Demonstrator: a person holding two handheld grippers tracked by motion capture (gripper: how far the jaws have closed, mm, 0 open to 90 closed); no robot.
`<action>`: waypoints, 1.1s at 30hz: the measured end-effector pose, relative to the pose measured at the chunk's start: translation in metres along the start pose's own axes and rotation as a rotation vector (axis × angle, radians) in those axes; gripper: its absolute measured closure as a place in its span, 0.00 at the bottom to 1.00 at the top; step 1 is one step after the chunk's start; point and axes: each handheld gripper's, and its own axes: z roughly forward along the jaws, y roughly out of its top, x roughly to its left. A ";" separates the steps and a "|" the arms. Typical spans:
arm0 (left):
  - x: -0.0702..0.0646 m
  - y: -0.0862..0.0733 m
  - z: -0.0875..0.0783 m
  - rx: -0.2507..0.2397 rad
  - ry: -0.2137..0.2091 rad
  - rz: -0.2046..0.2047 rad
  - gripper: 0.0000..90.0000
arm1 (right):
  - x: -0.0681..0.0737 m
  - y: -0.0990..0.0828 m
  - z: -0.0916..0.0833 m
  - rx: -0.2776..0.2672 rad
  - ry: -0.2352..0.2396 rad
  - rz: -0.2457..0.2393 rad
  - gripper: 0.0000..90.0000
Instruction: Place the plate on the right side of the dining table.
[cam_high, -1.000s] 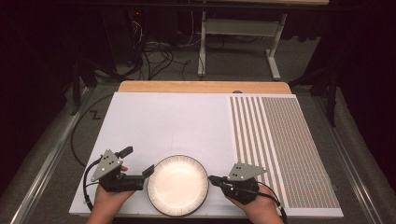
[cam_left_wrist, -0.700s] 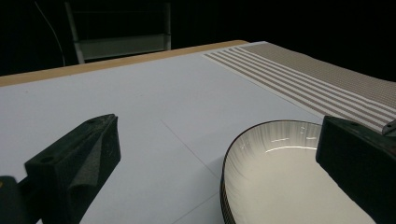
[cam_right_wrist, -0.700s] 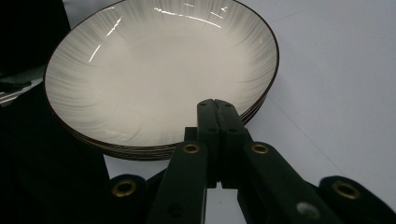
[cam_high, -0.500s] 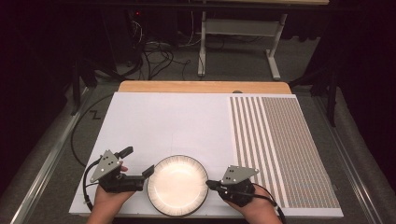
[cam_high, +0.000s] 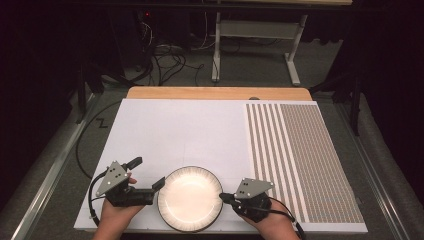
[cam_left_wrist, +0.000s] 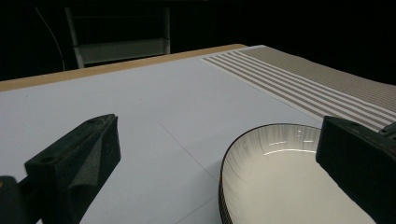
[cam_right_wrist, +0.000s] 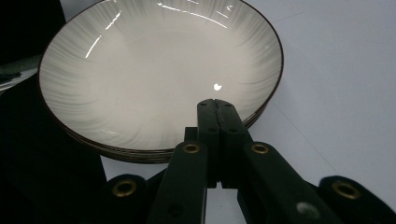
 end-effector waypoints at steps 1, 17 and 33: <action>0.000 0.000 0.000 0.000 0.000 0.000 0.01 | -0.001 0.000 -0.001 0.002 -0.003 0.002 1.00; -0.001 0.000 0.002 0.001 -0.008 0.003 0.01 | -0.001 -0.001 0.002 0.014 0.004 0.000 1.00; 0.001 0.000 0.000 -0.005 -0.008 -0.003 0.01 | -0.001 0.000 0.006 0.021 0.015 0.000 1.00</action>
